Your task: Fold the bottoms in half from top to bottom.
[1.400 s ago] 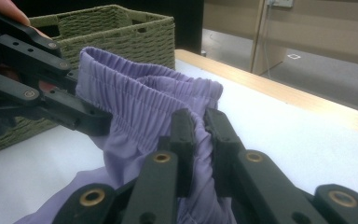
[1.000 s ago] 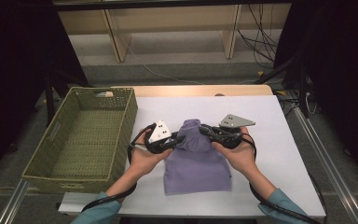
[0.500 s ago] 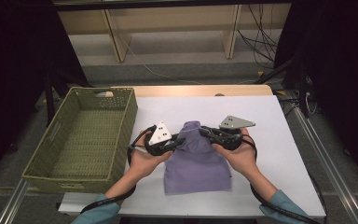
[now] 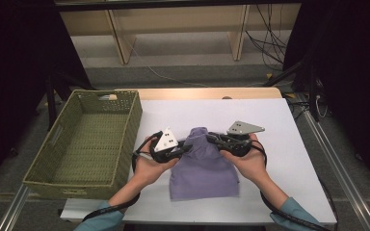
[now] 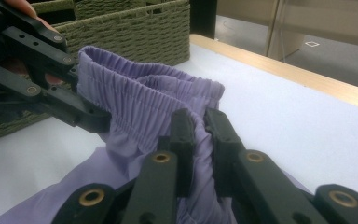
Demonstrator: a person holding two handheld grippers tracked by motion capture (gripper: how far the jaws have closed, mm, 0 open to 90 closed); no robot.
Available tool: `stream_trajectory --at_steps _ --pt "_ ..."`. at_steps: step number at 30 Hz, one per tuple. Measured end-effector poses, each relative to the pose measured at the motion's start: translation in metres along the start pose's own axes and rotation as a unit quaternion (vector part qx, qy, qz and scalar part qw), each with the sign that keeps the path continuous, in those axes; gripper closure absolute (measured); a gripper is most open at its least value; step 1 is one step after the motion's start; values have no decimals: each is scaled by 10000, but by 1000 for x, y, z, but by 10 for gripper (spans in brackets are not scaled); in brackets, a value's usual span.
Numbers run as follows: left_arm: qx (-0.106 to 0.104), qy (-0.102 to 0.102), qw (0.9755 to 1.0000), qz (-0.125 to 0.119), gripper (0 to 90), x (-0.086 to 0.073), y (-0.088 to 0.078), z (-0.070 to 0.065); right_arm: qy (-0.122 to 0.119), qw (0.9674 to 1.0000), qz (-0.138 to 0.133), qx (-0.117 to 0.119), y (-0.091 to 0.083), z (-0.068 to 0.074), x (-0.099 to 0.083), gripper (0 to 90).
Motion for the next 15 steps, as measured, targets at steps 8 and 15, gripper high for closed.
stream_trajectory --at_steps 8,15 --pt "-61 58 10000 44 777 -3 -1 -3 -23 9999 75 83 -2 1 -4 826" --pt "-133 105 9998 69 776 -4 -1 -7 -66 9998 152 150 -4 3 -6 825"
Point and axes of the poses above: each handheld gripper's, and its own axes: y roughly forward along the jaws, x roughly out of its top, z roughly to its left, the point moved 4 cm from there along y, roughly forward along the jaws, and after that the axes turned 3 degrees about y, right-handed, at the moved point
